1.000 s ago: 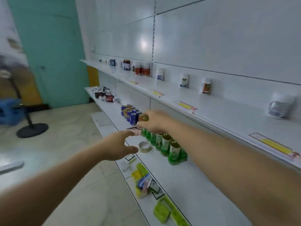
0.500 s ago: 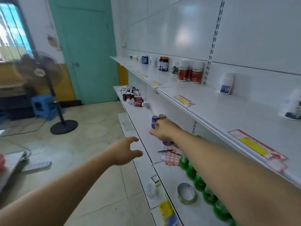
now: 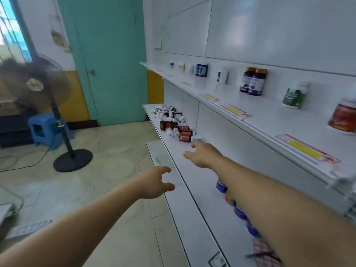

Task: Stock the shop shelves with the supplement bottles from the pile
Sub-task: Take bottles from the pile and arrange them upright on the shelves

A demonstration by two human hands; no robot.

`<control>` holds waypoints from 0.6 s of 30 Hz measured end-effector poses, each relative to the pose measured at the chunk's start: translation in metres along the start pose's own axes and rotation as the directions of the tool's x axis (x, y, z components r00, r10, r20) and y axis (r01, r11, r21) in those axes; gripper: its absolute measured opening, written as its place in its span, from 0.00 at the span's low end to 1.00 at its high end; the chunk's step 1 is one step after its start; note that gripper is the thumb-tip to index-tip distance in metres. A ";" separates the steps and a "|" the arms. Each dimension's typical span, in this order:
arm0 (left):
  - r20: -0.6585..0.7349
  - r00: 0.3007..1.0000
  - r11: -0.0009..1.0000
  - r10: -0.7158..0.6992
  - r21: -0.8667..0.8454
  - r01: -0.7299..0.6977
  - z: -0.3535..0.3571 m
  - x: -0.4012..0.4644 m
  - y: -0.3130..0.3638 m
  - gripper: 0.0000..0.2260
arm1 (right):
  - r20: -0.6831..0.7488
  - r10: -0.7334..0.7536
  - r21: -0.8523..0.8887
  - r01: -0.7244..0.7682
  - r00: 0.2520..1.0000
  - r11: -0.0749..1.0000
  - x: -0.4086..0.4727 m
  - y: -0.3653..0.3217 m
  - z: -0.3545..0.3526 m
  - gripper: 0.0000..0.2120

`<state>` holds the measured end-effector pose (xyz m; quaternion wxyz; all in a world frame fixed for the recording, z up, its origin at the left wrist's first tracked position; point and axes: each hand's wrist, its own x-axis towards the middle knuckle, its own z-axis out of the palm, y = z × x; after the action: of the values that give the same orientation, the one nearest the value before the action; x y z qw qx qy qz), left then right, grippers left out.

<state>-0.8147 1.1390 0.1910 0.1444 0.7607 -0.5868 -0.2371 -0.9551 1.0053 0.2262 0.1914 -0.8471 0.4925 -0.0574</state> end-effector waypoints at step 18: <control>0.193 0.981 0.992 0.031 0.115 -0.054 -0.124 0.445 -0.153 0.28 | 0.046 0.293 0.114 -0.296 0.955 0.948 0.425 0.006 0.048 0.23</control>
<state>-0.5337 0.7449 0.1347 0.0465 0.7291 -0.6271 -0.2700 -0.7304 0.6515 0.1412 0.2551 -0.7519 0.6062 -0.0457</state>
